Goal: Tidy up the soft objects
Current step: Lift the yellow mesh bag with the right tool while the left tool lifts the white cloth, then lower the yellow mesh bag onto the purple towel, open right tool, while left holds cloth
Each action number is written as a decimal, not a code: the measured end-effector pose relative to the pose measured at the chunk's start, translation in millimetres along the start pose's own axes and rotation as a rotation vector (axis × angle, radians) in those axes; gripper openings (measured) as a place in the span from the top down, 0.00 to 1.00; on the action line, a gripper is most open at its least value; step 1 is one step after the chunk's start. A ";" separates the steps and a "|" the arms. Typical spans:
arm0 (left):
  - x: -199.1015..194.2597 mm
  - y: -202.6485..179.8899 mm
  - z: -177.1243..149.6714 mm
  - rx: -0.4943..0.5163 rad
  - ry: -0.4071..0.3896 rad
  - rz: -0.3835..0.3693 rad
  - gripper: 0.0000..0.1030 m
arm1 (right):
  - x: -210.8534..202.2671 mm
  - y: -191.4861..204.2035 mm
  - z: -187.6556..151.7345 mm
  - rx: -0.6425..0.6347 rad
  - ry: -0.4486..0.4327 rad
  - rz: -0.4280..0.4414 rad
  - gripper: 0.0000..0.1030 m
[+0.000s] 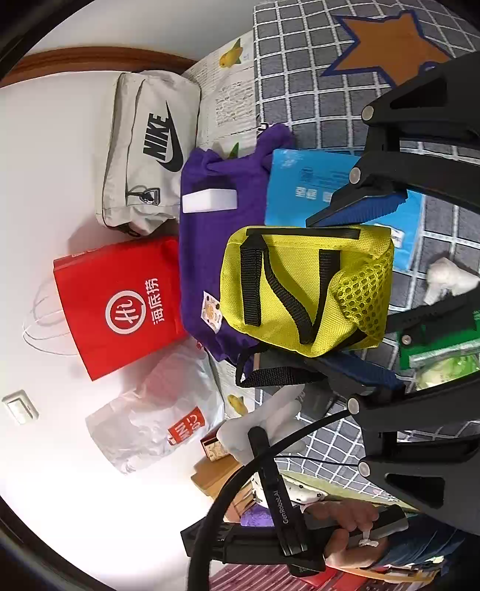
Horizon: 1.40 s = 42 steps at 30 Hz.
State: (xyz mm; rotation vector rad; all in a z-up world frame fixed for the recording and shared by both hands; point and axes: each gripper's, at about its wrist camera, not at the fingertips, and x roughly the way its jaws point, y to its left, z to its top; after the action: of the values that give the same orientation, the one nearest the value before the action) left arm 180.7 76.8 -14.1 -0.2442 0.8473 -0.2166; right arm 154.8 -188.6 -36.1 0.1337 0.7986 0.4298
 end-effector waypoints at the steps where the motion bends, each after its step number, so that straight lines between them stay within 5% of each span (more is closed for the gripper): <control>1: 2.0 0.6 3.2 0.003 0.000 0.013 0.82 | 1.7 -1.1 2.4 0.001 0.001 -0.002 0.38; 26: 53.3 12.0 42.8 0.018 0.036 0.017 0.82 | 69.1 -37.7 71.6 -0.059 0.031 -0.078 0.38; 42: 86.2 14.1 65.0 0.049 0.060 0.033 0.82 | 172.1 -52.7 94.4 -0.102 0.217 -0.103 0.39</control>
State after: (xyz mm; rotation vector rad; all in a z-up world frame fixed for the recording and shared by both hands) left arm 286.9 73.8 -38.2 -0.1783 0.9033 -0.2146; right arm 345.8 -159.6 -99.4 -0.0504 0.9905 0.3903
